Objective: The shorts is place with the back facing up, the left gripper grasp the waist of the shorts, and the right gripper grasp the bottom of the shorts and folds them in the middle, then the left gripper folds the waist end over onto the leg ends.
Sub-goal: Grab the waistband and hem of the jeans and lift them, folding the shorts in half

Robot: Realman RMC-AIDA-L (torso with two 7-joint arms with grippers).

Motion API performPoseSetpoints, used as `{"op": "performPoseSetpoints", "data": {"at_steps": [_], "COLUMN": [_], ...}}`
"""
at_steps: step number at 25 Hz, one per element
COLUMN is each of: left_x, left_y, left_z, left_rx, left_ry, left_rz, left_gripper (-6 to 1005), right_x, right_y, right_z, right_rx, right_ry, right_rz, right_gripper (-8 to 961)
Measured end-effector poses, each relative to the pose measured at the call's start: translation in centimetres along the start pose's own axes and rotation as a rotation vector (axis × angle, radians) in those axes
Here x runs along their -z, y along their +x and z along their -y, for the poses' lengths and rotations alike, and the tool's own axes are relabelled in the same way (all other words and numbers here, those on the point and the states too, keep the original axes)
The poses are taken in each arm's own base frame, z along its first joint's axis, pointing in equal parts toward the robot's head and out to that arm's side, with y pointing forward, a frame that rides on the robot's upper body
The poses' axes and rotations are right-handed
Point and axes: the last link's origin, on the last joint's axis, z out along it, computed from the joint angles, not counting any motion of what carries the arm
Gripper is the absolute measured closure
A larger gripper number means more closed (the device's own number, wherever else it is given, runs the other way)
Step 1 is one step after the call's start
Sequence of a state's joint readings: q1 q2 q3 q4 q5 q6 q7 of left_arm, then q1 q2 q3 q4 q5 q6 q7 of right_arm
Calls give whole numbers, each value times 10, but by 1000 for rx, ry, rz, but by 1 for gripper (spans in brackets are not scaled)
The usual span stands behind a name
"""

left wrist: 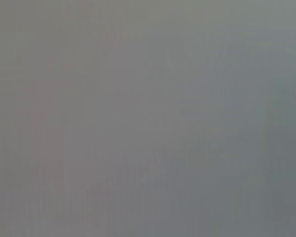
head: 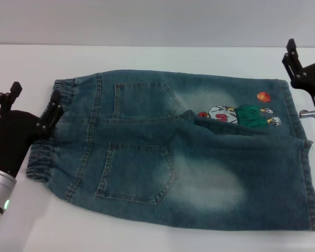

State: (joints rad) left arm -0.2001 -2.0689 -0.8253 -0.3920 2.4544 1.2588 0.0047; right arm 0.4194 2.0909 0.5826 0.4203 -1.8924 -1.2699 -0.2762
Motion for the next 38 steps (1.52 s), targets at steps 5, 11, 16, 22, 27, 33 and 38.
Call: {"op": "performPoseSetpoints", "data": {"at_steps": [5, 11, 16, 22, 27, 33, 38], "left_x": [0, 0, -1, -2, -1, 0, 0], "left_y": [-2, -2, -1, 1, -2, -4, -4], "left_z": [0, 0, 1, 1, 3, 4, 6], "left_rx": [-1, -1, 2, 12, 24, 24, 22], "left_ry": [0, 2, 4, 12, 15, 20, 30], "left_rz": [12, 15, 11, 2, 20, 33, 34], "left_gripper": [165, 165, 165, 165, 165, 165, 165], "right_x": [7, 25, 29, 22, 9, 6, -1], "right_y": [4, 2, -8, -10, -22, -43, -46], "right_z": [0, -13, -28, -43, -42, -30, -27], "right_rx": [-25, -59, -27, -72, -62, -103, -144], "right_ry": [8, 9, 41, 15, 13, 23, -30], "right_rz": [-20, -26, -55, -174, -299, -318, -362], "right_gripper": [209, 210, 211, 211, 211, 212, 212]}}
